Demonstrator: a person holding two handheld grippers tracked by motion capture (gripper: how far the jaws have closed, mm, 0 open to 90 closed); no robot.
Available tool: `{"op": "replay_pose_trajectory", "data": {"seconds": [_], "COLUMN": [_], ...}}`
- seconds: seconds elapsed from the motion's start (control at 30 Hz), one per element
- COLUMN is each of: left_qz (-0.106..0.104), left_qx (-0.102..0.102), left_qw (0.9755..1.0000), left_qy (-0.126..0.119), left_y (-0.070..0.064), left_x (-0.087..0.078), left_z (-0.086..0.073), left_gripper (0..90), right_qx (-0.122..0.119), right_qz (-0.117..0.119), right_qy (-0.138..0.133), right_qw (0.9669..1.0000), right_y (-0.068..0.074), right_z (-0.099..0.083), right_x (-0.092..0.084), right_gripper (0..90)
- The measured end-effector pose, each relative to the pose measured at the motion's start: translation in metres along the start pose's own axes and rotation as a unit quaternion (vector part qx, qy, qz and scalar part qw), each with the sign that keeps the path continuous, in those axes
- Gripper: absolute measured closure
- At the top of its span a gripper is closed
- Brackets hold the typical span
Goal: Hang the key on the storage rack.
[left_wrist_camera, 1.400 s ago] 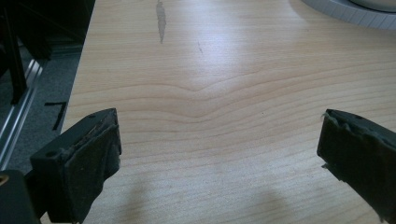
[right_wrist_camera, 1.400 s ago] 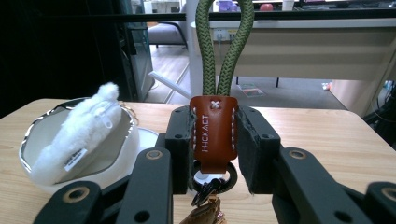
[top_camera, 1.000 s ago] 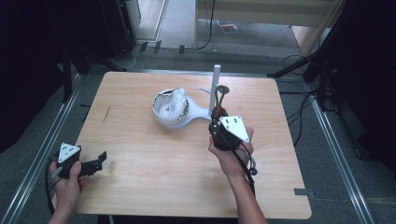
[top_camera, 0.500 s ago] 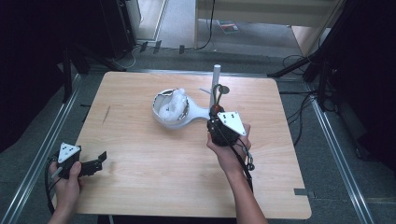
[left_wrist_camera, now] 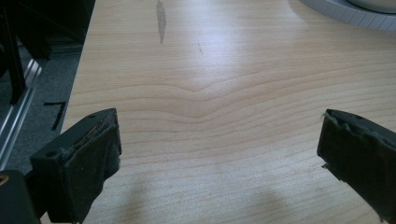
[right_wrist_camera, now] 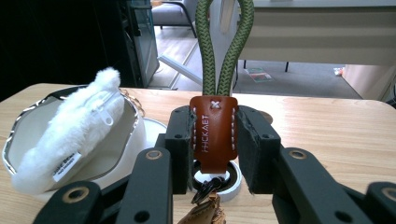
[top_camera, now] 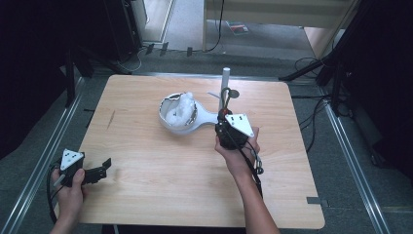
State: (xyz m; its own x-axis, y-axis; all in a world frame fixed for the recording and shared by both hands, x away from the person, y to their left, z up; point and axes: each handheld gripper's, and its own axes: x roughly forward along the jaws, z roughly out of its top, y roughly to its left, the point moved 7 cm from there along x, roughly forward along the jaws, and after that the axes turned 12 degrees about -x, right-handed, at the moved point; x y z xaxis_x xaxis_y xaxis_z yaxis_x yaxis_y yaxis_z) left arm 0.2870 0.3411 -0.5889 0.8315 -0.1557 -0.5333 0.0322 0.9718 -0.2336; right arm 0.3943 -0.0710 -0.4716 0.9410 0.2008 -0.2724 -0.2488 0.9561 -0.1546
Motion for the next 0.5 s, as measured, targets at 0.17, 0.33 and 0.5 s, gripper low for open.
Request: {"op": "replay_pose_trajectory", "data": {"seconds": [0.17,0.33,0.5], "left_qz": [0.0,0.0,-0.001], "left_qx": [0.0,0.0,-0.001], "left_qw": [1.0,1.0,1.0], "left_qy": [0.0,0.0,0.0], "left_y": [0.0,0.0,0.0], "left_x": [0.0,0.0,0.0], "left_z": [0.0,0.0,0.0], "left_gripper": [0.4,0.4,0.4], "right_qx": [-0.002,0.001,0.0], "right_qz": [0.0,0.0,0.0], "right_qy": [0.006,0.017,0.021], "right_qw": [1.0,0.9999,0.9998], "right_y": [0.001,0.001,-0.001], "right_z": [-0.001,-0.003,-0.004], "right_x": [0.008,0.016,0.02], "right_gripper": [68.6,68.5,68.3]}}
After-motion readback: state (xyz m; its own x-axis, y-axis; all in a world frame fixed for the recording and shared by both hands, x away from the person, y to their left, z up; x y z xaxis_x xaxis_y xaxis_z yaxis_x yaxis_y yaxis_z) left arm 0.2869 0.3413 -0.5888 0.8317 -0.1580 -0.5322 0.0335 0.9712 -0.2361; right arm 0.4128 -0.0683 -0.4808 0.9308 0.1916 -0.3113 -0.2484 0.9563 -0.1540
